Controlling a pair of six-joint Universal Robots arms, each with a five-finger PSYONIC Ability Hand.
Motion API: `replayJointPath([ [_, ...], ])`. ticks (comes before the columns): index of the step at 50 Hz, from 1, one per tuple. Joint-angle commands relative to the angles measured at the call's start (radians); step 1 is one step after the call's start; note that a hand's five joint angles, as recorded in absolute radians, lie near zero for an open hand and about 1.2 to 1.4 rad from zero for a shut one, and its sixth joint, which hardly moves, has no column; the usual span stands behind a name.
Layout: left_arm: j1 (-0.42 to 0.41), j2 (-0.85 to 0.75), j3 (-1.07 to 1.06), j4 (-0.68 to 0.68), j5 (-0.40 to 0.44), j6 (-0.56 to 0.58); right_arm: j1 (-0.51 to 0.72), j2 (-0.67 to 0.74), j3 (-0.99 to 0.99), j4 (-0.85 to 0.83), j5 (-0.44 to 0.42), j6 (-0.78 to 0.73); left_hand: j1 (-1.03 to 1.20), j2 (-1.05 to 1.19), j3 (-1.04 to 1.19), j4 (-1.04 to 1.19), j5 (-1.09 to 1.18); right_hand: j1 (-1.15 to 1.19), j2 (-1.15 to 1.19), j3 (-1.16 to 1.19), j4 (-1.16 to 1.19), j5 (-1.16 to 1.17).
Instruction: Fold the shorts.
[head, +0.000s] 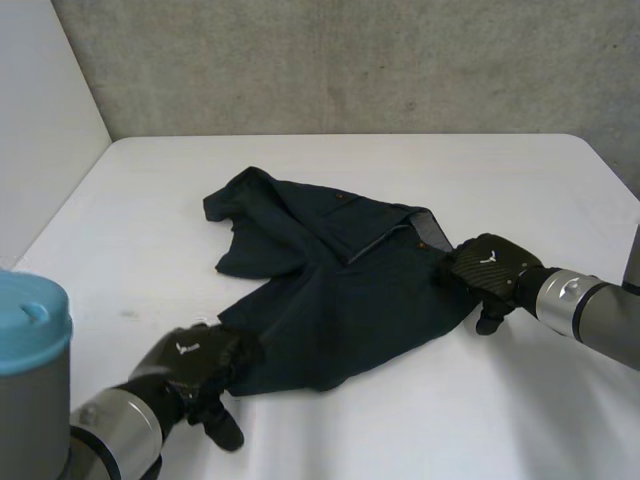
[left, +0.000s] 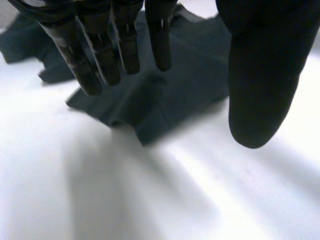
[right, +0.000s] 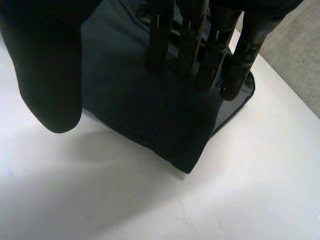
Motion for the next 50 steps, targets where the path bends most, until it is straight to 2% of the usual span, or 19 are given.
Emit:
replayJointPath([
  [1,-0.032,-0.069,-0.002,0.041,-0.006,0.004,0.007,0.074,-0.055,-0.03,0.009,0.002,-0.043,-0.033,-0.035,-0.028,-0.027,0.181,0.103,0.101,0.103,0.125],
  [15,-0.035,-0.221,0.075,0.133,-0.02,0.014,0.013,0.161,-0.147,-0.055,0.014,0.008,-0.078,-0.068,-0.07,-0.063,-0.062,0.416,0.338,0.336,0.337,0.36],
  [22,-0.037,-0.287,0.141,0.161,-0.09,0.017,0.014,0.186,-0.18,-0.055,0.017,0.013,-0.075,-0.065,-0.067,-0.06,-0.059,0.612,0.535,0.532,0.534,0.556],
  [27,-0.037,-0.342,0.19,0.164,-0.113,0.026,0.016,0.209,-0.205,-0.05,0.021,0.015,-0.075,-0.065,-0.067,-0.06,-0.059,0.949,0.871,0.869,0.87,0.892],
  [34,-0.032,-0.419,0.256,0.166,-0.116,0.045,0.016,0.212,-0.205,-0.044,0.021,0.041,-0.069,-0.059,-0.061,-0.054,-0.053,0.949,0.871,0.869,0.871,0.893],
  [50,-0.023,-0.477,0.324,0.206,-0.118,0.083,0.017,0.135,-0.156,-0.035,0.02,0.114,0.066,0.076,0.074,0.081,0.082,0.949,0.871,0.869,0.871,0.893],
])
